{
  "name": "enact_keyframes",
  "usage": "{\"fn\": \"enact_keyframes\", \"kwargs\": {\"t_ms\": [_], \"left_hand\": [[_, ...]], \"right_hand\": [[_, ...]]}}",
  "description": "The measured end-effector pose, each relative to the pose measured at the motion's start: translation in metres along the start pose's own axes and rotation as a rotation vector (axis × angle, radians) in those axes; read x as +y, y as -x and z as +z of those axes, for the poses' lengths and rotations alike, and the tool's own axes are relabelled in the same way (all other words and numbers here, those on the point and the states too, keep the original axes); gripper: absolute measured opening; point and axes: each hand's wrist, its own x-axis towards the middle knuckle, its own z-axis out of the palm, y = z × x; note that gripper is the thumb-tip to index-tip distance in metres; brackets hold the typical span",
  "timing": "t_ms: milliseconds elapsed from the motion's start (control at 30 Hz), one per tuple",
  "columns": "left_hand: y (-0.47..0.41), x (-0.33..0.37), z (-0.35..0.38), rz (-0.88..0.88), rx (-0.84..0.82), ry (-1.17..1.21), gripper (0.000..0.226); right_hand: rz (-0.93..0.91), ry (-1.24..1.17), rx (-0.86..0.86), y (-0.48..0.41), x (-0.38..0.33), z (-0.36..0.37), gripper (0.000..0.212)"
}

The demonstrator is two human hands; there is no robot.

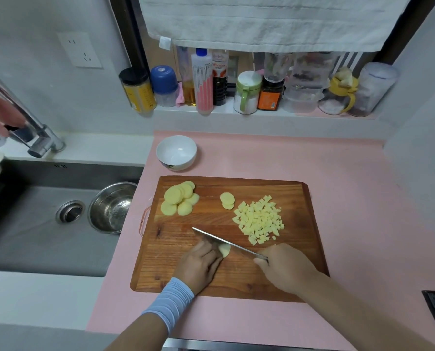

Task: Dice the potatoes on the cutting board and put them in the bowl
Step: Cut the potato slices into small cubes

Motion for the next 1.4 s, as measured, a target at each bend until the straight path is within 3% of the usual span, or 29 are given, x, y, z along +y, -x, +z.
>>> {"fn": "enact_keyframes", "kwargs": {"t_ms": [367,533,1033,1400], "left_hand": [[0.001,0.006,0.000,0.005,0.054,-0.109,0.024],[0.003,0.006,0.001,-0.027,0.075,-0.071,0.020],[0.006,0.012,0.000,-0.035,0.078,-0.063,0.017],[0.009,0.010,0.004,-0.075,0.073,-0.072,0.020]], "right_hand": [[-0.027,0.004,0.015,0.003,-0.003,-0.004,0.043],[-0.059,0.038,0.044,0.014,-0.006,-0.004,0.034],[0.057,-0.009,-0.019,-0.003,-0.012,0.008,0.042],[-0.019,-0.007,0.003,0.010,-0.017,0.000,0.043]]}}
